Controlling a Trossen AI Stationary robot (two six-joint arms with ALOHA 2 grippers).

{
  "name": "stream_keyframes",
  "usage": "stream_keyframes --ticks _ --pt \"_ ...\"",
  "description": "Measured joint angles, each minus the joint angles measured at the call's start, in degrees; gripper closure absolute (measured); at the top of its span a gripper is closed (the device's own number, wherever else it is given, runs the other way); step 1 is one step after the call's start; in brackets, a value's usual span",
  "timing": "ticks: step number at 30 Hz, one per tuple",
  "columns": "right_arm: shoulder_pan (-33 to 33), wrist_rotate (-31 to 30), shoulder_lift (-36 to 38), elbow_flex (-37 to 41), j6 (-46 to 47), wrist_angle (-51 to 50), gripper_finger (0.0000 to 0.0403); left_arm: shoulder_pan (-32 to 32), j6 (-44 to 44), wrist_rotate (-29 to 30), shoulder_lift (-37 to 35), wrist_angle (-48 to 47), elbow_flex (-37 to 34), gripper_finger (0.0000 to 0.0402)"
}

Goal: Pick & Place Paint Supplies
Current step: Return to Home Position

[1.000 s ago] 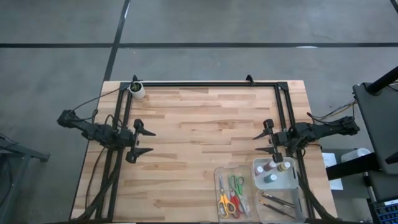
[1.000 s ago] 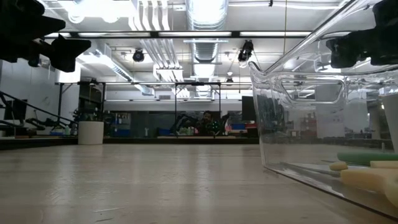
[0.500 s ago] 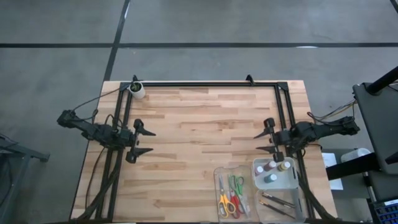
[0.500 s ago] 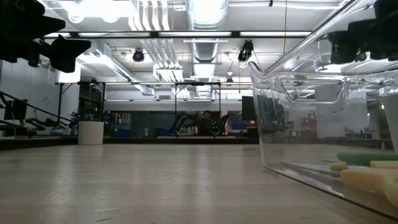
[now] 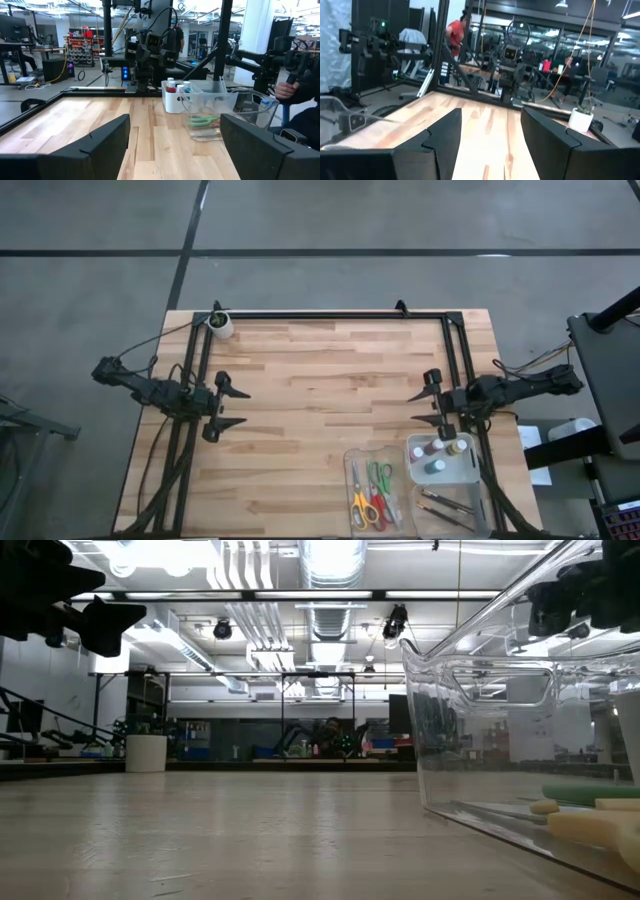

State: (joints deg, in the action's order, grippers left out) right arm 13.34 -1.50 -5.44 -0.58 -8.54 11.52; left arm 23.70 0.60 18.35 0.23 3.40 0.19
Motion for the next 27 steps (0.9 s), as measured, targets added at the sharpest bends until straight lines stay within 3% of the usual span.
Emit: stream_keyframes --ticks 9,17,27 --pt "0.00 0.00 -4.99 0.04 1.02 4.94 0.0202 0.00 -0.02 0.00 0.00 0.00 0.00 0.0087" --pt "0.00 0.00 -8.04 0.04 8.49 20.51 0.0202 0.00 -0.04 0.00 0.00 0.00 0.01 0.0087" --pt "0.00 -0.02 -8.25 0.04 9.66 20.08 0.0202 0.00 -0.15 0.00 0.00 0.00 0.00 0.0087"
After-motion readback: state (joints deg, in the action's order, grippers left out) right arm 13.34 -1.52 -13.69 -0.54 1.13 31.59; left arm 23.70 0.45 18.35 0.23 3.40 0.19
